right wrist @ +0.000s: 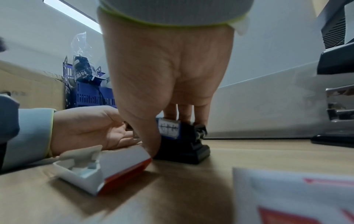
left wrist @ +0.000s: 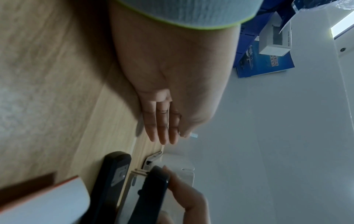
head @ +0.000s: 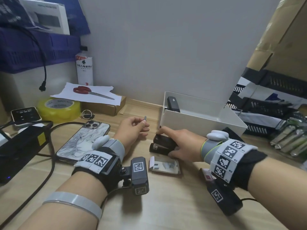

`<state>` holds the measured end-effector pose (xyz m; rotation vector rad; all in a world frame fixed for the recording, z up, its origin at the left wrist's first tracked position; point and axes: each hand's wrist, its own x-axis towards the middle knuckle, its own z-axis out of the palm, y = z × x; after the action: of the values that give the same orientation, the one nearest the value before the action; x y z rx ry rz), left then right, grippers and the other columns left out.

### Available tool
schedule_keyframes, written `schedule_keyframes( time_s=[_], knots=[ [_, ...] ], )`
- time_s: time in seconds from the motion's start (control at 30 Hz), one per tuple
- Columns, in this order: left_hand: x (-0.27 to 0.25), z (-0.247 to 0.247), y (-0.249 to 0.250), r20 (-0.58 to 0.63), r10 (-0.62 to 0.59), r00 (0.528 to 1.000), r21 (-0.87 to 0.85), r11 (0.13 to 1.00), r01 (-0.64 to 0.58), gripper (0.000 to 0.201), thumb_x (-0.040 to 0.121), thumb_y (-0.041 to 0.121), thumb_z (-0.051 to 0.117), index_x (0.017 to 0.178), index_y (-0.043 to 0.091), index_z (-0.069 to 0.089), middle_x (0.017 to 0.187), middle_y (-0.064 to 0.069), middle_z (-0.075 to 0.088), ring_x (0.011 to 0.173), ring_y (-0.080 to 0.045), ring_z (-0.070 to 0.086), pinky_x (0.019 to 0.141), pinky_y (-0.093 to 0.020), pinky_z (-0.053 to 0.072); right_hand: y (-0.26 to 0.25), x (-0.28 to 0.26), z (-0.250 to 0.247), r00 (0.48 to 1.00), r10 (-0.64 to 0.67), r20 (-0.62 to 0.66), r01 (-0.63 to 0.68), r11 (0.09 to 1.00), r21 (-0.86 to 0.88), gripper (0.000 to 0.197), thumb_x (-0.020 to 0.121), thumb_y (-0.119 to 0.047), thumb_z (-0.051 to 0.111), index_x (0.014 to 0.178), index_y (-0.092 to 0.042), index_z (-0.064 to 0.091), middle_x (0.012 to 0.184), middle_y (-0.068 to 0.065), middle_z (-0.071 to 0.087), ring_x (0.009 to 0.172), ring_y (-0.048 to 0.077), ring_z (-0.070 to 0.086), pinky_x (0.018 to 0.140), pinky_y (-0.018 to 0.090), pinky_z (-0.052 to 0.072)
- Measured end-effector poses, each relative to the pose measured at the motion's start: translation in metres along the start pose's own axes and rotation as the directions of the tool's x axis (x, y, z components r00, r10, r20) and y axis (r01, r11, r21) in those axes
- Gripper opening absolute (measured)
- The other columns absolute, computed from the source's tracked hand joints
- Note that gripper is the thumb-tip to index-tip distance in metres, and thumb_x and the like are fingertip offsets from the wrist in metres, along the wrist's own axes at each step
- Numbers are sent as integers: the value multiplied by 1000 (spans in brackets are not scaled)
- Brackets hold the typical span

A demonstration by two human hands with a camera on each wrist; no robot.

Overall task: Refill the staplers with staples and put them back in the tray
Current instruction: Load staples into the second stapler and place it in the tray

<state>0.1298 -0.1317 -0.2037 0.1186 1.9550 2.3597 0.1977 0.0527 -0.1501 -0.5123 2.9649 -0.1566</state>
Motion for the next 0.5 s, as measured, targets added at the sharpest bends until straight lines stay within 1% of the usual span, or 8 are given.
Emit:
schedule_keyframes(
  time_s=[0.1,0.2,0.23,0.27,0.33,0.4,0.43,0.5],
  knots=[
    [0,-4,0,-10,-21,1000,-26,999,21,9,100,12,58,105,8,64,106,-14,72,97,-25,73,88,-40,60,2,1,-9,999,27,28,-29,998,63,66,82,-26,70,133,-47,34,99,-1,66,79,17,59,79,32,51],
    [5,-7,1,-19,-47,999,-100,994,45,10,100,12,57,105,7,64,109,-16,71,100,-25,72,92,-42,58,13,1,-45,998,36,-49,-28,986,166,63,86,-24,69,138,-43,38,96,-7,63,72,1,55,76,26,46],
    [7,-7,1,-22,-55,998,-125,991,52,11,100,12,58,106,6,64,110,-16,70,100,-26,71,93,-42,58,18,1,-60,996,53,-70,-33,964,264,59,90,-21,67,139,-39,40,98,-7,64,76,4,61,80,27,50],
    [10,-8,0,-27,-61,998,-150,987,56,13,100,13,58,108,4,64,111,-17,70,101,-27,71,93,-42,58,25,4,-75,994,71,-82,-31,912,409,55,93,-17,64,139,-35,41,103,-3,67,83,15,69,85,32,54],
    [14,-9,-1,-43,-73,996,-190,980,64,20,100,13,58,114,0,62,113,-18,69,103,-27,70,89,-39,58,38,12,-101,978,146,-150,-21,783,622,50,97,-10,57,140,-30,44,112,9,70,86,36,74,78,43,57],
    [20,-9,-1,-59,-87,994,-227,971,72,24,100,13,57,118,-2,61,115,-19,68,105,-26,70,85,-34,58,55,29,-120,932,263,-251,-59,791,610,46,98,-12,54,140,-30,46,105,9,71,80,36,74,66,42,54],
    [21,-9,-1,-58,-92,994,-238,968,76,24,100,14,58,118,-1,61,115,-18,69,105,-26,70,83,-33,58,61,38,-124,904,331,-269,-116,798,591,43,99,-16,53,140,-29,47,99,7,69,78,33,72,65,42,55],
    [26,-9,-1,-56,-102,993,-256,963,84,21,100,14,58,116,2,61,114,-17,70,106,-26,70,84,-34,57,77,60,-125,854,462,-240,-261,779,570,37,100,-22,50,137,-27,50,98,8,62,77,31,68,73,47,58]
  ],
)
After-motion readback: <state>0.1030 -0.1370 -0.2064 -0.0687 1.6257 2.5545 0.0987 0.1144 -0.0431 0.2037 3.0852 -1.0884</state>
